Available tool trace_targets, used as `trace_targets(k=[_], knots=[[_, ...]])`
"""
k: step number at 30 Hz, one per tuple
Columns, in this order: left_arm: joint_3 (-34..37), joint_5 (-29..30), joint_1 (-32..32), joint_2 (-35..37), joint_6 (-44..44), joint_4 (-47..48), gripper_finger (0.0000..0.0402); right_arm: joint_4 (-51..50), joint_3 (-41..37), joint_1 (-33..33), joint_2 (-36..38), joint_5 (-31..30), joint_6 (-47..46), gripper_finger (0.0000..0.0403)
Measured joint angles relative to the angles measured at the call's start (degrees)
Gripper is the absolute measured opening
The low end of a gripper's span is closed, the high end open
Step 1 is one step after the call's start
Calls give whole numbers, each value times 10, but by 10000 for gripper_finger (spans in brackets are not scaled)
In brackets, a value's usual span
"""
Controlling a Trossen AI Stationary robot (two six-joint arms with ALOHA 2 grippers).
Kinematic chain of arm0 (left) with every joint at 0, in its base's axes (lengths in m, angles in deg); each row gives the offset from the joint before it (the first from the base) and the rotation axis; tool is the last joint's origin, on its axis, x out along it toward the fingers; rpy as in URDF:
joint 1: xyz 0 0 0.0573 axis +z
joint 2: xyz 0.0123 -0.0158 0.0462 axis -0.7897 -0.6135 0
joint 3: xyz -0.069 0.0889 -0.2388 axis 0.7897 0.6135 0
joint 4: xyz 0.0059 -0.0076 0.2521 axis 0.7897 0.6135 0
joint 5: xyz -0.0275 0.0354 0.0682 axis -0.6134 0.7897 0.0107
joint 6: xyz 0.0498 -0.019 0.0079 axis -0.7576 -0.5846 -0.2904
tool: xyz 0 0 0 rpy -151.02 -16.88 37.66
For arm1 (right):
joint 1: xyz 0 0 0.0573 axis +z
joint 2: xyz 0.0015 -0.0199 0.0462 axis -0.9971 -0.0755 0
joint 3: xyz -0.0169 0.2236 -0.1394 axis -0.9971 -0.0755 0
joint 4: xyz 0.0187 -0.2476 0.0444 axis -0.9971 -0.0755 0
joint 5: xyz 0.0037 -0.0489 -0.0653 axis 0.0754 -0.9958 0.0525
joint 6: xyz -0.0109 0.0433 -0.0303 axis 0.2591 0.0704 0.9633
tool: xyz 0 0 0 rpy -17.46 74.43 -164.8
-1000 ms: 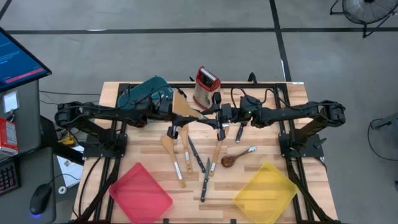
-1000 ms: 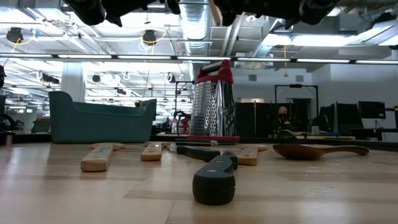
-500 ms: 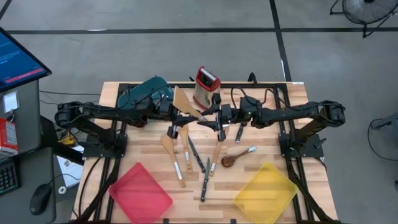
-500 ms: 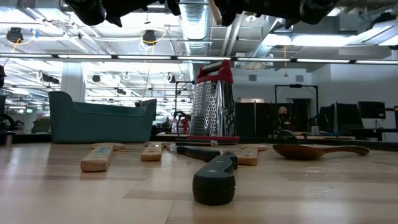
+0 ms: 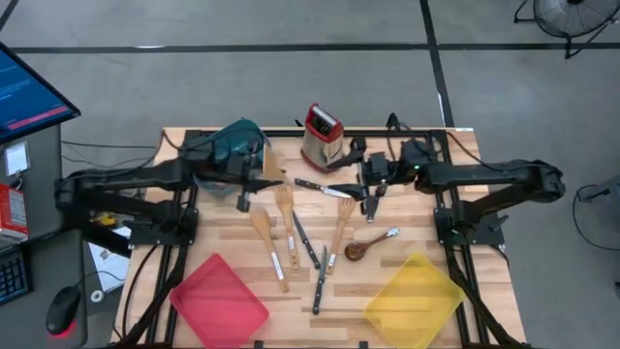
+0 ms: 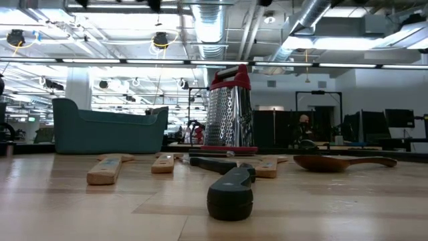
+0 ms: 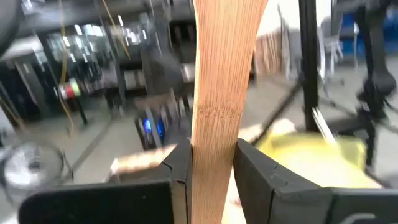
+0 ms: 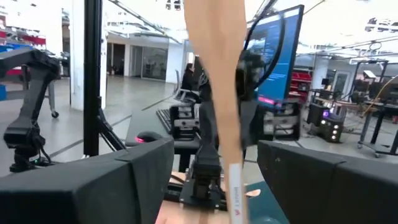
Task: Pick & Place Kitchen Items
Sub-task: Put the brown wooden spatula into the pink bin
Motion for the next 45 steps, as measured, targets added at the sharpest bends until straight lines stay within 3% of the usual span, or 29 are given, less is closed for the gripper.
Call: trace_targets(k=[6,14,25,32,36,45], knots=[[0,3,-13,80,-11,229,66,-70,0,0,53,0,0,228],[-2,16,-102,116,28,396,66,-83,0,0,57,-1,0,223],[-131,61,-201,65,133,679,72,-89,1,-3,40,-2,-7,221],[-138,64,-248,12,180,866,77,-100,0,-6,27,-2,-7,221],[-129,43,-283,-24,215,920,77,-103,0,-8,21,-2,-9,221],[-128,-62,-371,-75,300,921,73,-107,0,-23,19,-2,-11,221]])
